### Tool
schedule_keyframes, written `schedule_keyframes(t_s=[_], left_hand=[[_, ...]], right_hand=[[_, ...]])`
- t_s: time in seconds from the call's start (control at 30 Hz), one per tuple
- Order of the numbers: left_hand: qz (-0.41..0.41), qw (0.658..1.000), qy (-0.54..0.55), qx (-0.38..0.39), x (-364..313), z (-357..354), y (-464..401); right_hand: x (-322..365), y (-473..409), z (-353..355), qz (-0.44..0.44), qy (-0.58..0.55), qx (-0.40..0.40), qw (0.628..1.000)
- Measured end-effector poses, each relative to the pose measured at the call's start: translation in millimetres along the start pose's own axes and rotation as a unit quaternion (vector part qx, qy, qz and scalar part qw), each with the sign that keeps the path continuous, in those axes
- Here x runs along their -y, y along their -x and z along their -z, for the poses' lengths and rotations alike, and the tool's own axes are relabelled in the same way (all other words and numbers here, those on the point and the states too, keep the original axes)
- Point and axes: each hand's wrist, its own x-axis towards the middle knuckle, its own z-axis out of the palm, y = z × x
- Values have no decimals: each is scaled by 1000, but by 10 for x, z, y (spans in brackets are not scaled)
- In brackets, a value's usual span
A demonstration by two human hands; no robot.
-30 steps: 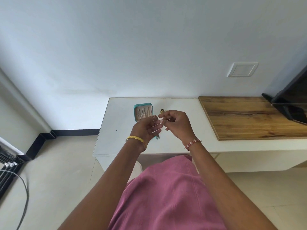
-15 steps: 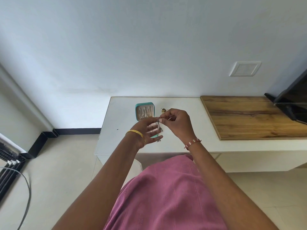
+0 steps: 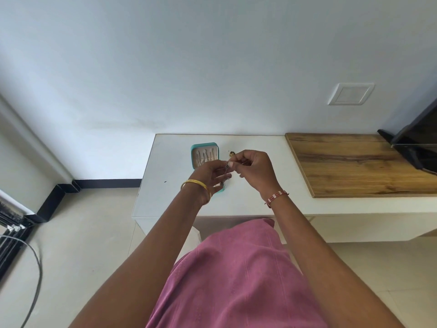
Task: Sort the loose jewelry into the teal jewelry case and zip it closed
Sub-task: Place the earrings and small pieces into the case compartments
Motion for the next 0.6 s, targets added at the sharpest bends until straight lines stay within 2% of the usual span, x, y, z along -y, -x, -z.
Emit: schedule_keyframes(t_s=[0.23,0.4,0.6], left_hand=[[16,1000,1,7,19,-3,-138],[31,999,40,-9,63,-9,-325],[74,994,83,-12,135,-96,-659]], right_hand=[[-112,-132,16,-24,-48,-3,999],[-335,-297,41,-97,-123,-47,986],[-717,-541,5,-169,-146,-82,971]])
